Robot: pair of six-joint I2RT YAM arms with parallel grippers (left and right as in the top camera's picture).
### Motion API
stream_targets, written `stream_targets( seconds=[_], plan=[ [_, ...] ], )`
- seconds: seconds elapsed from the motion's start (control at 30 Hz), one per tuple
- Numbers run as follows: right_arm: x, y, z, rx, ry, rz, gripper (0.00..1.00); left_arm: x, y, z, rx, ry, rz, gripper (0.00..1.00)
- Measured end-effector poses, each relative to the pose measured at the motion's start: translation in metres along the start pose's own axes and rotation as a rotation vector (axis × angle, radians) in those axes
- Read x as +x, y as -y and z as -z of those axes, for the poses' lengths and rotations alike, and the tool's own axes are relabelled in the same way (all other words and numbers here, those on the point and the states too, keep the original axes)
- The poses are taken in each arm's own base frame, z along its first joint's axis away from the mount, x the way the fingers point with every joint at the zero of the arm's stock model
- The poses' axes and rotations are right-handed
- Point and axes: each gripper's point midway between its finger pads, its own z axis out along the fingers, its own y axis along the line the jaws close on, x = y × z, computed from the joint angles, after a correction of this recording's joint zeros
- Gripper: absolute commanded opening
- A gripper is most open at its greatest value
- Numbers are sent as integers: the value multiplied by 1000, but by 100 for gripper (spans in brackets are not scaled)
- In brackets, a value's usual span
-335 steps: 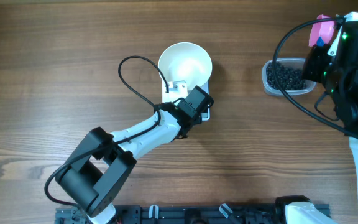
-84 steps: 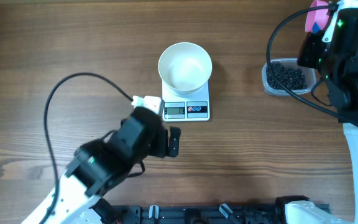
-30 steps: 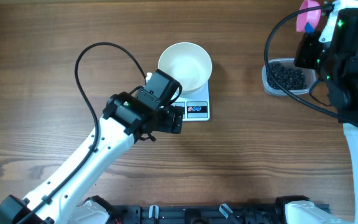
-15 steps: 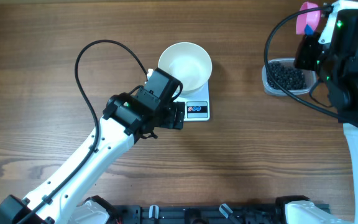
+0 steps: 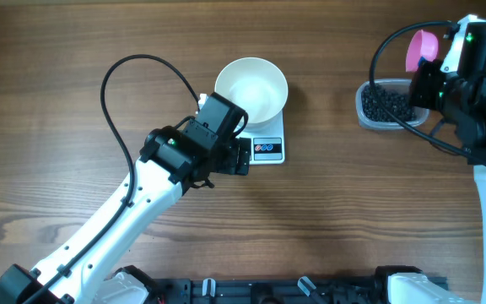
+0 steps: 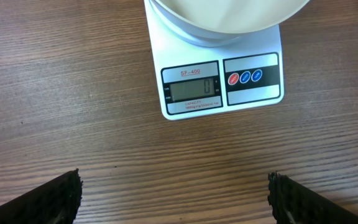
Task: Scoop item into bowl and weigh 150g on scale
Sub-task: 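Lower the pink scoop with the right gripper into the black beans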
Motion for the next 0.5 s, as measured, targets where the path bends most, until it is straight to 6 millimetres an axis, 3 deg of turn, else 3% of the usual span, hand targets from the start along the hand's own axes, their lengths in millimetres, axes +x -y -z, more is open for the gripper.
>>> stream_targets(
  seconds=[0.4, 0.5],
  plan=[
    [0, 0, 0, 0, 1, 30, 4, 0, 0, 0, 0, -1, 5, 100],
    [3, 15, -3, 30, -20, 2, 4, 0, 0, 0, 0, -1, 6, 100]
  ],
)
